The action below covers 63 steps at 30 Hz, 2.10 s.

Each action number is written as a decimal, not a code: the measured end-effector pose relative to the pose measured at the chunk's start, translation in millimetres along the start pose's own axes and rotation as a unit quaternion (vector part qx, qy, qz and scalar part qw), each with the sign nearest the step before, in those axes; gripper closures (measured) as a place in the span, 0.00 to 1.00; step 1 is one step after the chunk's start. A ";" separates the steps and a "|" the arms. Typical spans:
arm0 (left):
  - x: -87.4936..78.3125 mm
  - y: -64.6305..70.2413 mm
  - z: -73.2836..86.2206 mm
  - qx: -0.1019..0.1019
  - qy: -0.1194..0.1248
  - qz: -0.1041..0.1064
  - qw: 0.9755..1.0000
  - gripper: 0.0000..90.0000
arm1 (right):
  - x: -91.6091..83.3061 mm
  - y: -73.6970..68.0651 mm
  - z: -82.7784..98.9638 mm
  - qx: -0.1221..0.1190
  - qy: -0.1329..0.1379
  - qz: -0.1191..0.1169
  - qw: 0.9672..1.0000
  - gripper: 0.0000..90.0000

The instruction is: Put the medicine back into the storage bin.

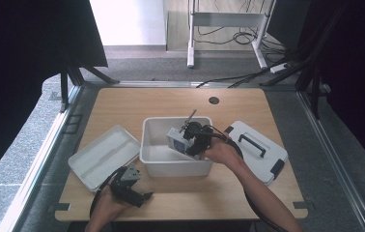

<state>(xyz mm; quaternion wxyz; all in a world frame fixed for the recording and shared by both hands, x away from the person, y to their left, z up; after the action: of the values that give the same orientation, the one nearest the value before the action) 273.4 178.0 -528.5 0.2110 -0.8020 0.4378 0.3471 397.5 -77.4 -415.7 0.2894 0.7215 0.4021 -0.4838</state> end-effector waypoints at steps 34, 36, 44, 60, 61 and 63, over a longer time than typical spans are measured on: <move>-0.4 0.0 0.2 -0.001 0.000 -0.001 1.000 0.02 | -66.1 -2.6 32.8 0.012 0.151 -0.018 0.988 0.15; -0.5 0.0 0.2 -0.001 0.000 -0.001 1.000 0.03 | -70.5 -3.9 39.9 0.013 0.162 -0.017 0.987 0.14; -0.5 -0.1 0.2 -0.002 0.000 -0.001 1.000 0.03 | -78.2 -5.8 71.2 0.033 0.197 -0.001 0.980 0.00; 0.3 -0.2 -0.2 -0.002 -0.004 -0.002 1.000 0.00 | -57.8 -8.0 129.2 0.067 0.222 0.013 0.973 0.00; 0.4 -0.1 -0.3 -0.003 -0.003 -0.002 1.000 0.00 | -54.7 -8.6 131.4 0.070 0.223 0.011 0.972 0.00; 0.5 0.0 -0.3 -0.004 -0.003 -0.002 1.000 0.00 | -43.9 -10.6 137.2 0.073 0.222 0.015 0.972 0.00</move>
<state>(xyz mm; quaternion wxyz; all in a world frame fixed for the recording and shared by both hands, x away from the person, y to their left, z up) 273.8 177.5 -528.7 0.2101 -0.8028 0.4338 0.3509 315.4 -195.8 -425.1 0.1467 0.8360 0.4092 -0.3349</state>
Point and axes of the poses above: each handheld gripper's, and its own axes: x roughly forward along the jaws, z roughly out of its underside, y roughly to its right, the point moved 1 cm from there along x, roughly forward along the jaws, and after that the axes turned 6 degrees about x, right-handed, at the moved point
